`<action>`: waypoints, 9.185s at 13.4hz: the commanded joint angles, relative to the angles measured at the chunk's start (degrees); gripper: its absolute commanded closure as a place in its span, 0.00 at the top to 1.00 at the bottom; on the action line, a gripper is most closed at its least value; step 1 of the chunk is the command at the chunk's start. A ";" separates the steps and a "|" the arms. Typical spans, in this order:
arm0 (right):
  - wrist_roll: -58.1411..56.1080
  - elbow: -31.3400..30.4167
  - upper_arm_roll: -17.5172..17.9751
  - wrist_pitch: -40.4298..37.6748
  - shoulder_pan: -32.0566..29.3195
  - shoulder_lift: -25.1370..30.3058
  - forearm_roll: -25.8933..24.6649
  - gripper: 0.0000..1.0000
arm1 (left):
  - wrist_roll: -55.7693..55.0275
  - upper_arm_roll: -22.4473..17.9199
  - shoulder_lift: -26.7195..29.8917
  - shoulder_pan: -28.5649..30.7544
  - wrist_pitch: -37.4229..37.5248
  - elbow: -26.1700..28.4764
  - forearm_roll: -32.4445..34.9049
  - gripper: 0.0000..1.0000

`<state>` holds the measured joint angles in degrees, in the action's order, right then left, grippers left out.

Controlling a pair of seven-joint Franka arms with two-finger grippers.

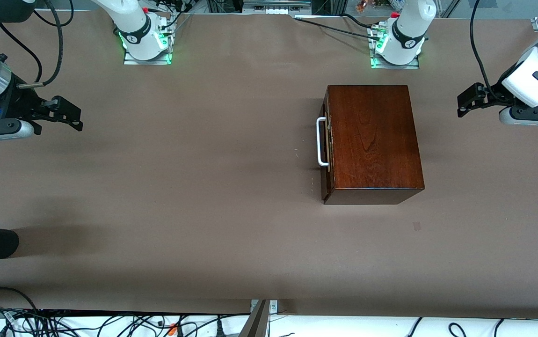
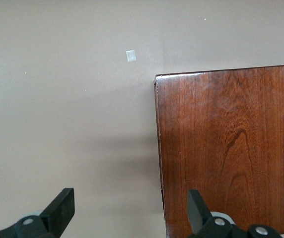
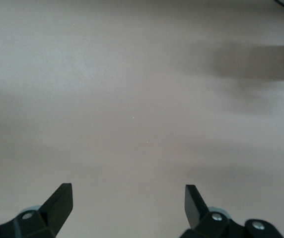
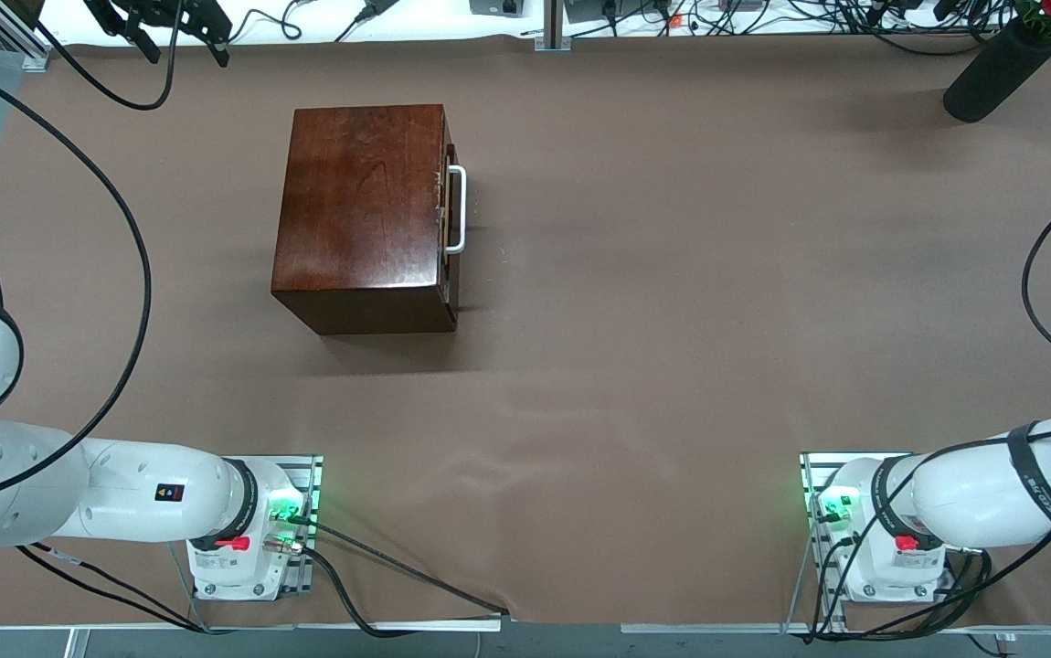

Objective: Open drawer, take yellow block, close drawer

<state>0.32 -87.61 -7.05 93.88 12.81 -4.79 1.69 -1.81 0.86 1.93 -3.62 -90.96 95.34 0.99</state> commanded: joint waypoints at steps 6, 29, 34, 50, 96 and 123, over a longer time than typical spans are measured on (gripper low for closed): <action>0.39 0.51 0.37 0.07 -0.60 -0.05 0.77 1.00 | -0.30 0.46 0.36 -0.07 -0.01 -1.12 -0.99 1.00; 0.39 0.51 0.46 0.78 -0.51 -0.40 0.77 1.00 | -28.03 23.02 -2.71 -0.86 -1.94 -1.83 -1.61 1.00; 0.39 0.51 0.37 0.69 -0.77 -0.40 0.77 1.00 | -45.27 33.32 -8.86 -4.71 -5.72 -2.00 5.32 1.00; 0.74 0.60 0.55 0.95 -0.42 -0.40 0.86 1.00 | -56.45 32.80 -30.75 -17.21 -7.57 -5.87 26.95 1.00; 1.00 0.86 0.55 2.27 -0.86 -1.19 1.12 1.00 | -69.11 31.66 -46.75 -24.86 -13.46 -15.89 34.08 1.00; 0.12 0.43 -0.86 -0.54 -1.56 -4.08 -0.11 1.00 | -62.29 37.70 -40.72 -17.86 -9.61 -23.45 23.91 1.00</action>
<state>0.45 -87.69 -8.25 94.03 11.61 -7.76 1.66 -69.13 35.02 -44.38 -26.66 -105.14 70.94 29.53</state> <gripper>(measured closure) 0.000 0.000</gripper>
